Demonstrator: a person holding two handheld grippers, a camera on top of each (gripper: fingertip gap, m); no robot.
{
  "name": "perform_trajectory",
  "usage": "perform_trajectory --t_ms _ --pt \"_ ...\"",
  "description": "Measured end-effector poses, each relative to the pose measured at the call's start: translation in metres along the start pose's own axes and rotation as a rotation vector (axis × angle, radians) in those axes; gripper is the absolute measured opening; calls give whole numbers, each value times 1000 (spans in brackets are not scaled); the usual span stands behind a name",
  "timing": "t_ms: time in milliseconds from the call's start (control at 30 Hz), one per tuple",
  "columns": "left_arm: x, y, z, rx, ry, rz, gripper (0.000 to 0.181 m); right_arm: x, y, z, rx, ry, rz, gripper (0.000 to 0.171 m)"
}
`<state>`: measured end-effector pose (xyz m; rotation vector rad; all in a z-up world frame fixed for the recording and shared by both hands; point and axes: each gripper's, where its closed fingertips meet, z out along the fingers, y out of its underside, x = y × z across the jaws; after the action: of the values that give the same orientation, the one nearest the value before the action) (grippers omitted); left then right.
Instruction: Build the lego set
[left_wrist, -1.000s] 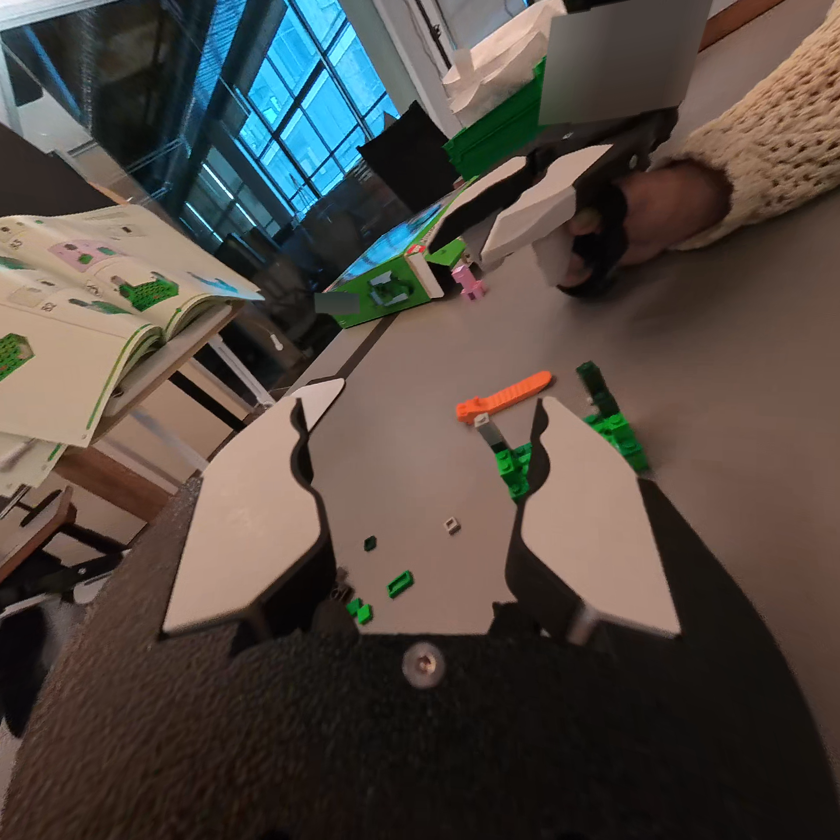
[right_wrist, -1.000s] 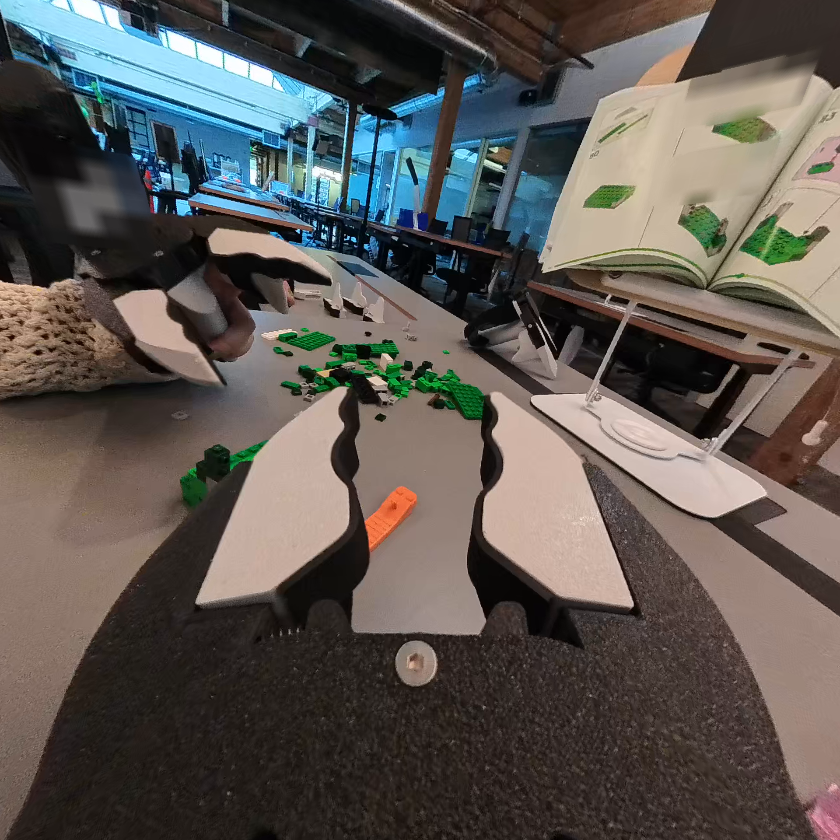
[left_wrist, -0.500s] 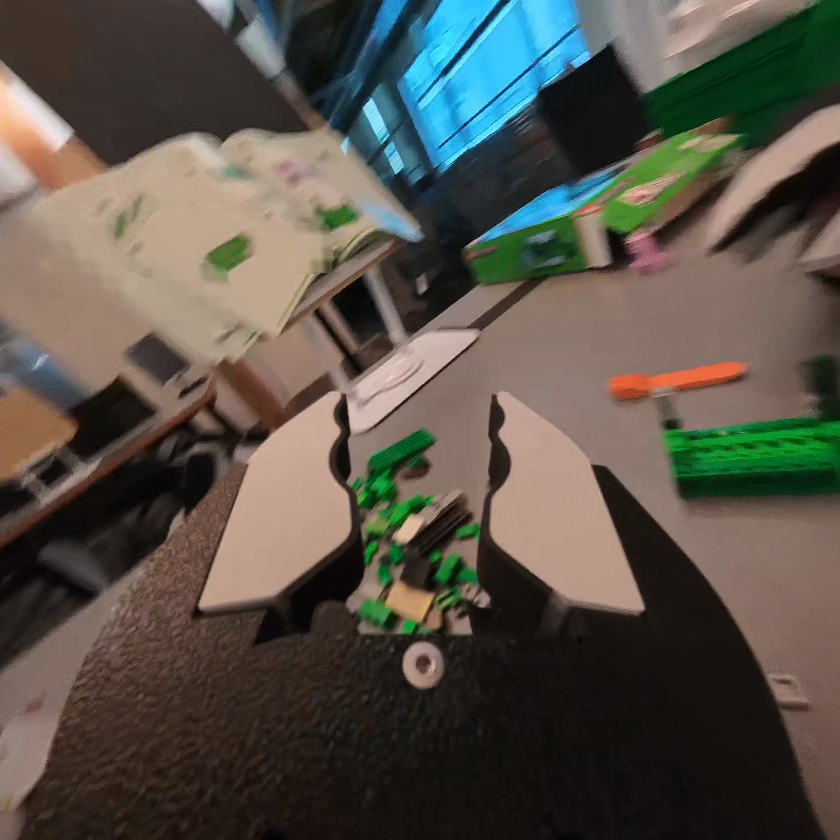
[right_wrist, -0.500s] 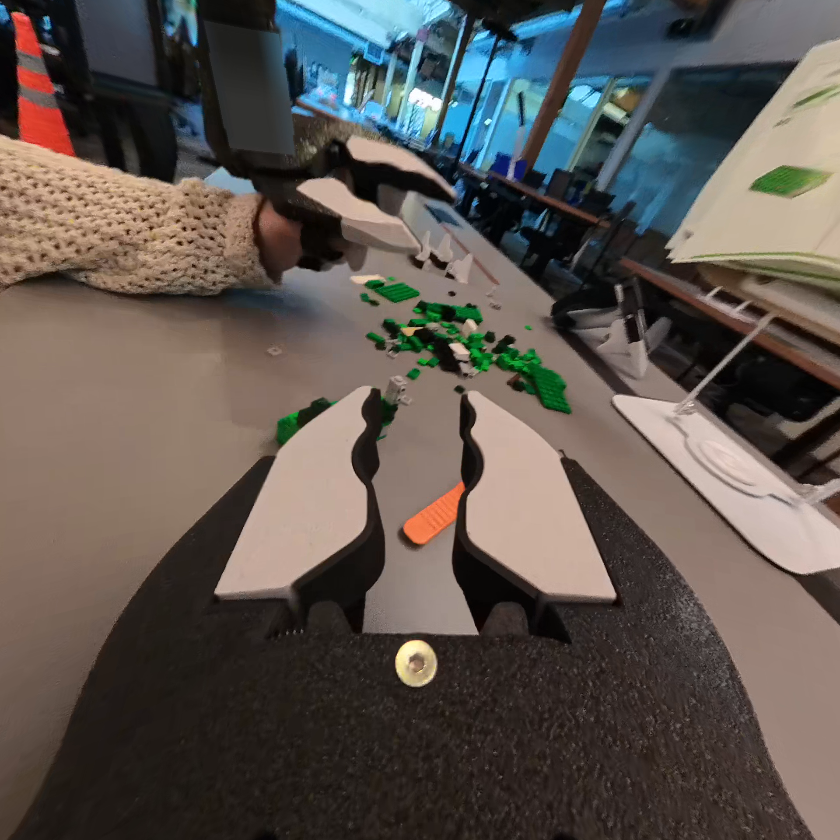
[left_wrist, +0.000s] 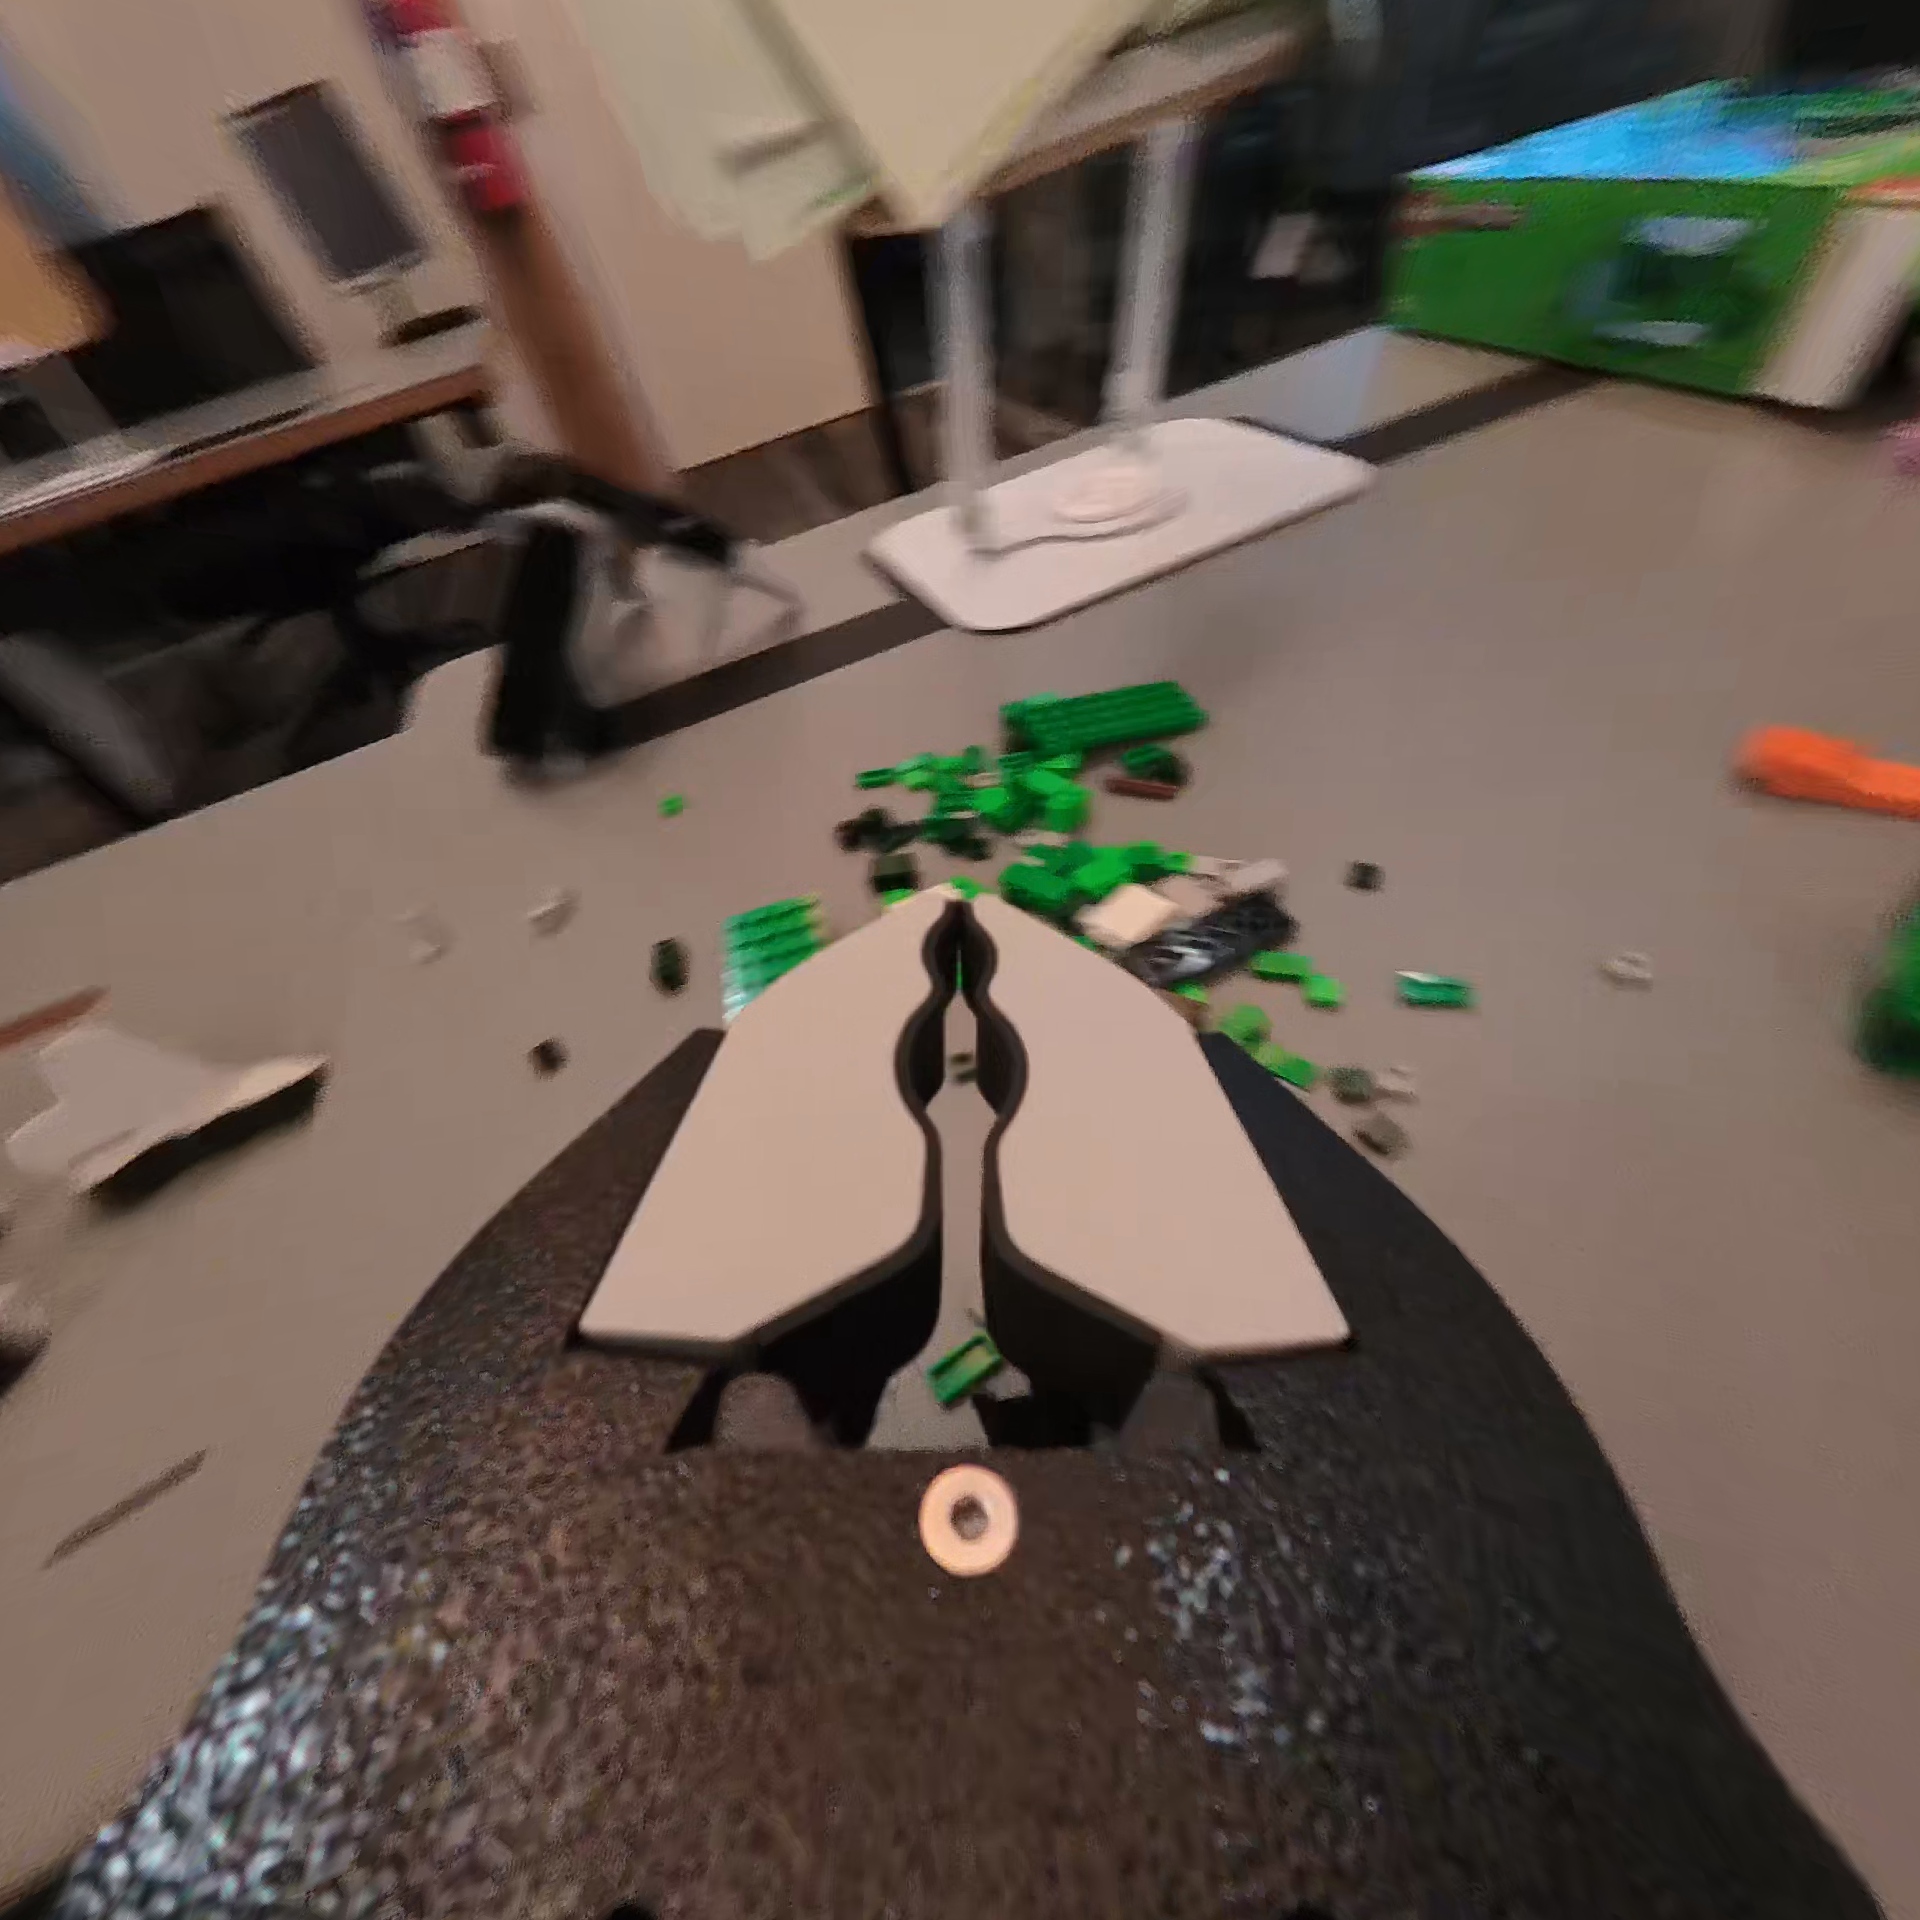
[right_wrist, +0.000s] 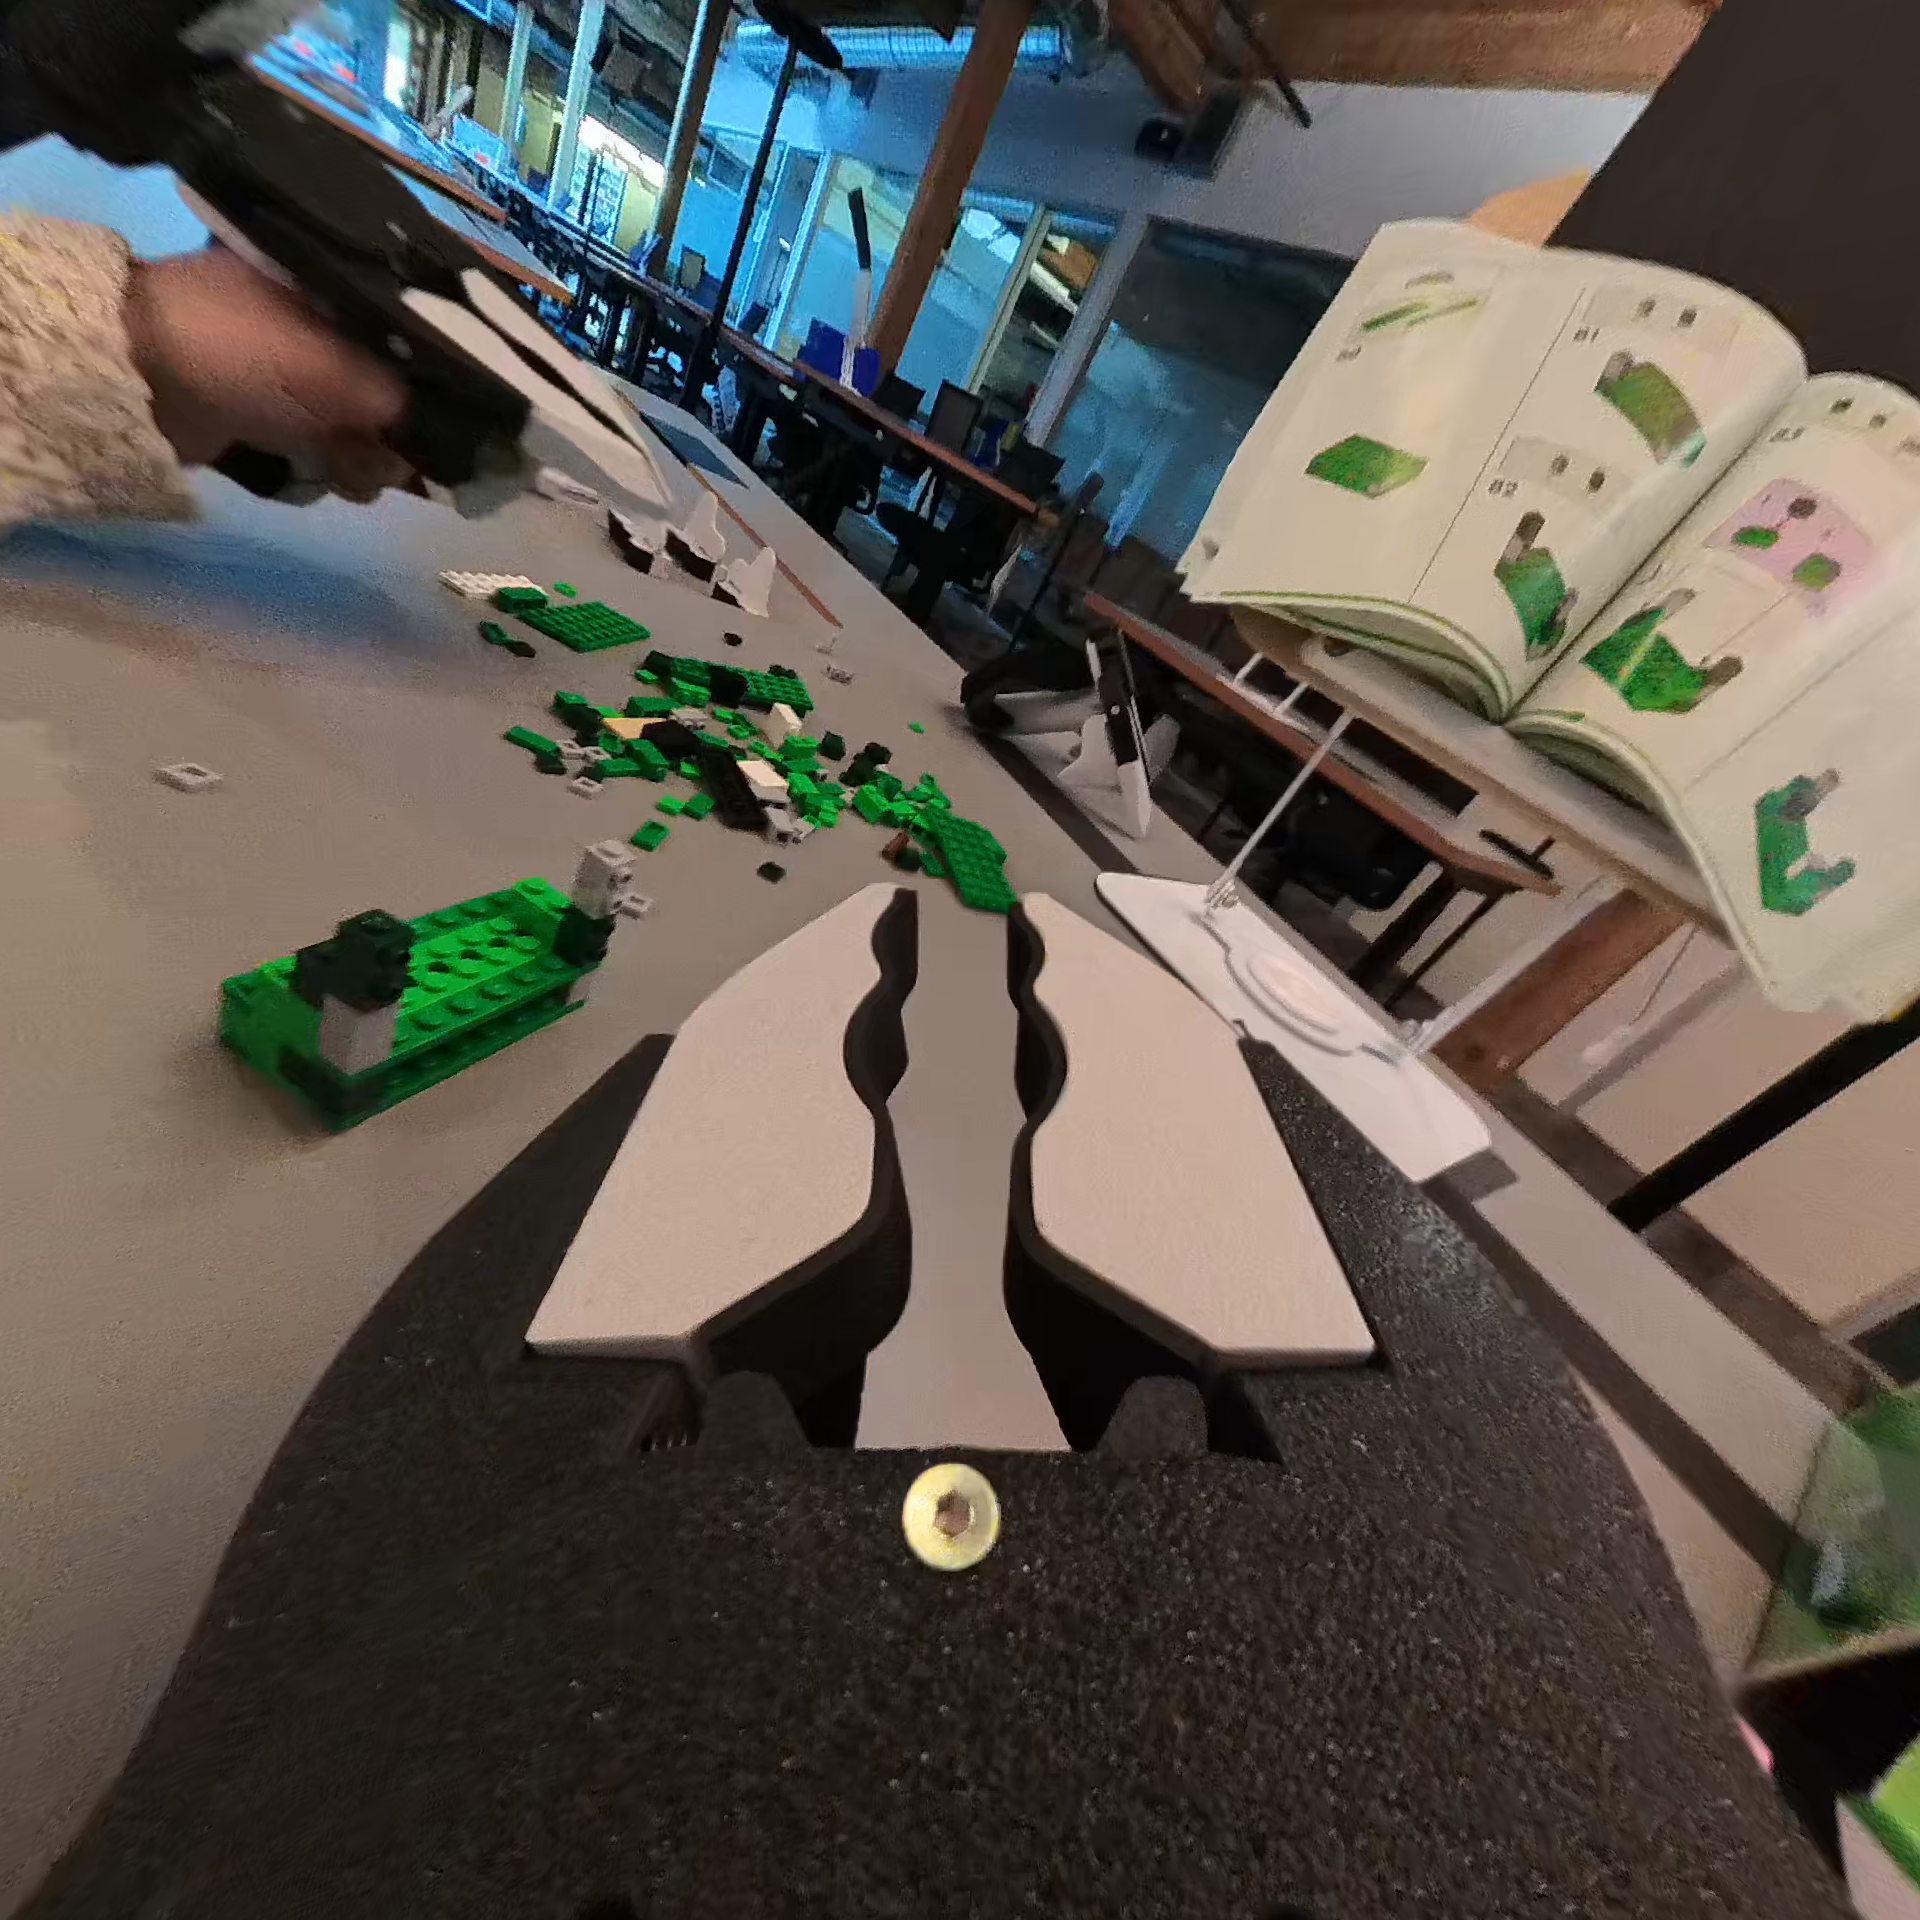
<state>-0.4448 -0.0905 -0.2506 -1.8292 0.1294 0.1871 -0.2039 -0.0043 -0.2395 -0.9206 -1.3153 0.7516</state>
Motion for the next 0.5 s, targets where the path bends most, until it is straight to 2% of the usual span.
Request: perform_trajectory --t_ms 67,100,167,233,333,500 --pt "34 -2 -7 3 260 63 0 9 5 13 -12 26 -30 14" --pt "40 3 -10 -32 300 101 0 15 5 19 -1 45 -31 14" --pt "44 18 -13 -124 325 164 0 25 2 30 43 65 -3 14" --pt "52 35 -14 -229 395 128 0 33 2 42 62 70 33 14" --pt "52 56 -10 -359 408 35 18 37 6 56 67 53 89 14" --pt "49 76 -4 -444 384 21 44 38 6 63 75 38 133 14"
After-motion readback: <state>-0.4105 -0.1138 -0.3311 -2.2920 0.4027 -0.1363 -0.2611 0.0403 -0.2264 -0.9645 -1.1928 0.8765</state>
